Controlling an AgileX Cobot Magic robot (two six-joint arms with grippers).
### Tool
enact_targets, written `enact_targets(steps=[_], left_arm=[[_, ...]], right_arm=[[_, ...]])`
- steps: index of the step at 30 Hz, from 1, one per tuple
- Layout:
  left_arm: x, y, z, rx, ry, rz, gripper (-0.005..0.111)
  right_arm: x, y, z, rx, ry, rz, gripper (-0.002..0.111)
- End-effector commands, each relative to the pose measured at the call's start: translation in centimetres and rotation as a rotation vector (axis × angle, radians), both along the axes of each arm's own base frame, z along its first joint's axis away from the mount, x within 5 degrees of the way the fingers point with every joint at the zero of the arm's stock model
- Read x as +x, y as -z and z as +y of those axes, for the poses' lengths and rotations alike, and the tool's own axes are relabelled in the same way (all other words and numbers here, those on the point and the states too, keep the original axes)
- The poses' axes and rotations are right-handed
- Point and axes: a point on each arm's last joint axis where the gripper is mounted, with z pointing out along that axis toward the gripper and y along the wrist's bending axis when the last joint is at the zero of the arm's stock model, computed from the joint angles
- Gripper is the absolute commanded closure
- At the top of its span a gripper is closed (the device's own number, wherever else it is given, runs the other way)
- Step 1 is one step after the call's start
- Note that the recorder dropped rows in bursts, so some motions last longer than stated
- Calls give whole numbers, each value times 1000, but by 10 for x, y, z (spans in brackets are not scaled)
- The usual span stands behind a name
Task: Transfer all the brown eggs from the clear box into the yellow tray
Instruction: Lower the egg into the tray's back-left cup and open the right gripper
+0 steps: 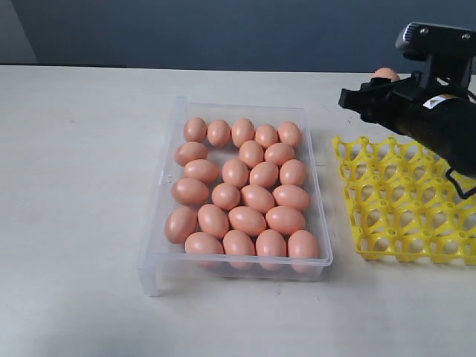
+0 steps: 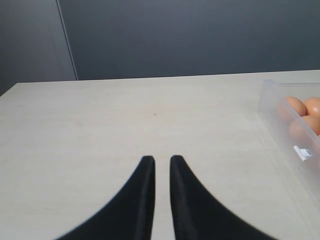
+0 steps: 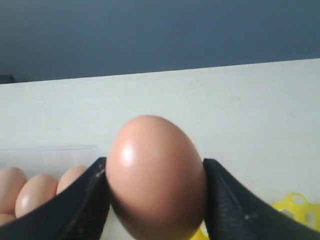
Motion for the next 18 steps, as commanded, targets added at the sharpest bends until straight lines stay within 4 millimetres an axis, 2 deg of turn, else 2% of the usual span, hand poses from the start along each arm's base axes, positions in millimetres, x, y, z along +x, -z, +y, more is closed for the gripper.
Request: enact_targets(steps=[1,8,18], left_arm=[[0,2,0,-2,0,7,95],[0,2,0,-2,0,7,95],[0,2,0,-2,0,7,95]], right_arm=[[11,20,2,6,8,-16,109],[32,55,9,29,30,50,109],[41,75,12,11,33,90,109]])
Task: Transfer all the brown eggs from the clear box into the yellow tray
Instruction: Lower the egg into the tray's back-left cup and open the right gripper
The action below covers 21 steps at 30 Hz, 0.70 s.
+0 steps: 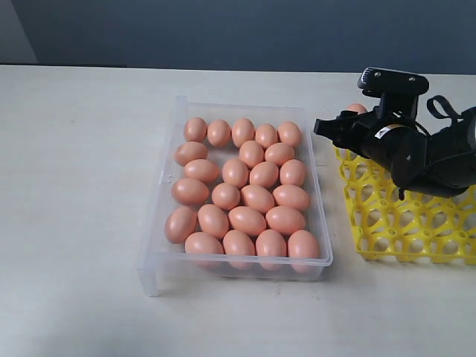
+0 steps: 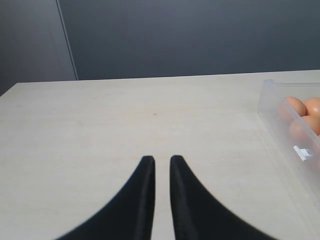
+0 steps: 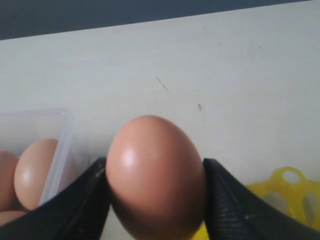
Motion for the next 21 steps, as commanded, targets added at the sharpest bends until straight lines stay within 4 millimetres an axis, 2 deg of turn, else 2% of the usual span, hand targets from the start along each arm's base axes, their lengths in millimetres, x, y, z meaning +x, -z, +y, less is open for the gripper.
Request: enact_targets(steps=[1,8,13,16,17,20,21], left_arm=[[0,2,0,-2,0,7,95],[0,2,0,-2,0,7,95],[0,2,0,-2,0,7,95],[0,2,0,-2,0,7,95],[0,2,0,-2,0,7,95],[0,2,0,-2,0,7,95],[0,2,0,-2,0,7,95]], right_arm=[[3,2,-1,-4,6,-12,109],[3,2,-2,-14,1,-15,109],[2,13,-1,-26,-2,22,109],[3,13,-2,-27,0,15,108],[3,13,-2,-27,0,15,104],[1,16,-2,-40,1,51,75],[1,16,-3,-40,3,52,70]])
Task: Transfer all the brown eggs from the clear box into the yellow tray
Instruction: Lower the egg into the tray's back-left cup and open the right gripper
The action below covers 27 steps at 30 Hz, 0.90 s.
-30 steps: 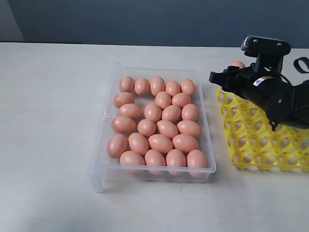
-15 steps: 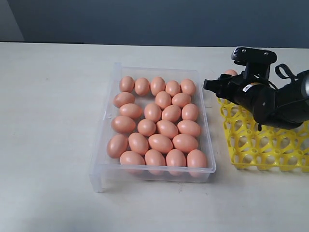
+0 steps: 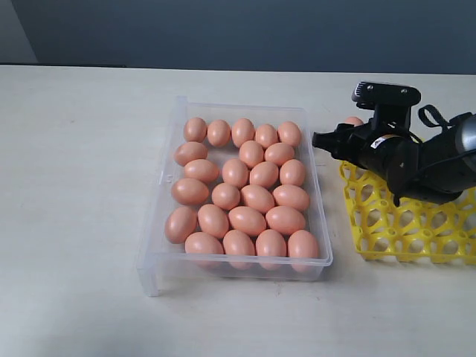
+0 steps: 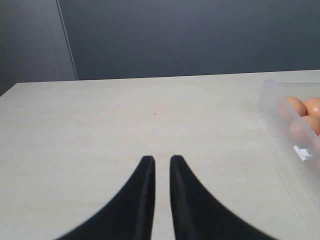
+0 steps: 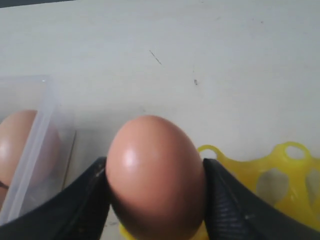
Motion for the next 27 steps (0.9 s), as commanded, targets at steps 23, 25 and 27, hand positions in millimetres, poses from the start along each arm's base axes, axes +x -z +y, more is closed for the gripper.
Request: enact_targets(steps=[23,25,27], left_arm=[[0,2,0,-2,0,7,95],[0,2,0,-2,0,7,95],[0,2,0,-2,0,7,95]], right_arm=[[0,2,-1,-27,-21,40,50],[0,2,-1,-27,-21,40,50],[0,0,-1,-25,-21,34,50]])
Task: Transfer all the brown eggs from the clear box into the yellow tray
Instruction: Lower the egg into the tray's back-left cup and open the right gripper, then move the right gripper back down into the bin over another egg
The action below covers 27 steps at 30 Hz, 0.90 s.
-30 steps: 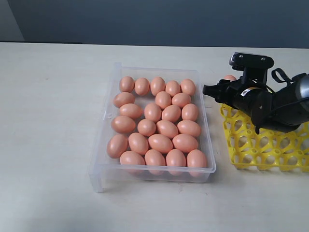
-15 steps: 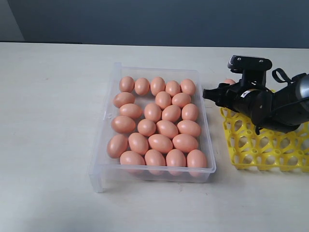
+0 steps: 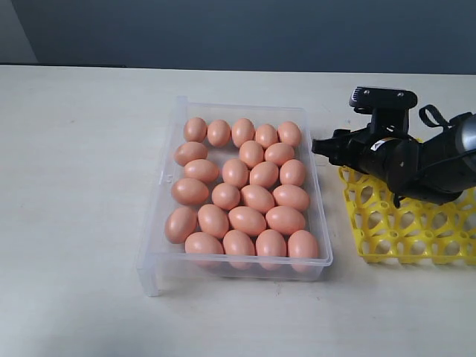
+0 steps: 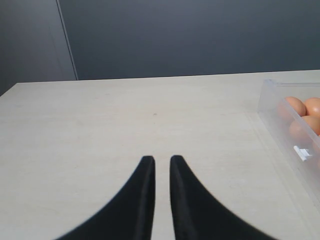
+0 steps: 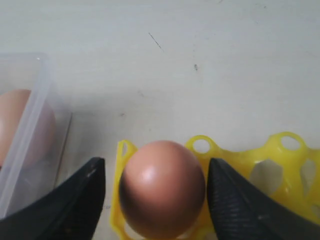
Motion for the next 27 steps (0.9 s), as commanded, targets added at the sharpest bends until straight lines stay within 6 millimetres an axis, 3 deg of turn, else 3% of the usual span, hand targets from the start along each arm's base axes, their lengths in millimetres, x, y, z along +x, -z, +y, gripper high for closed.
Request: enact_targets(steps=[1,6,9,14,19,23,27], left_arm=[[0,2,0,-2,0,7,95],[0,2,0,-2,0,7,95],[0,2,0,-2,0,7,95],[0,2,0,-2,0,7,95],[0,2,0,-2,0,7,95],[0,2,0,-2,0,7,95],[0,2,0,-2,0,7,95]], right_arm=[[2,-7,-1,1,-2,-20,50],[2,-43,-1,36,-2,-120,50],[-2,-75,-1,46,-35,-205,50],[2,-115,20,22,-260,-41,50],[28,-156,42,31,-394,130,50],[46,-166,62,8,-488,204,50],[52,-150,96,-65,-636,326,50]])
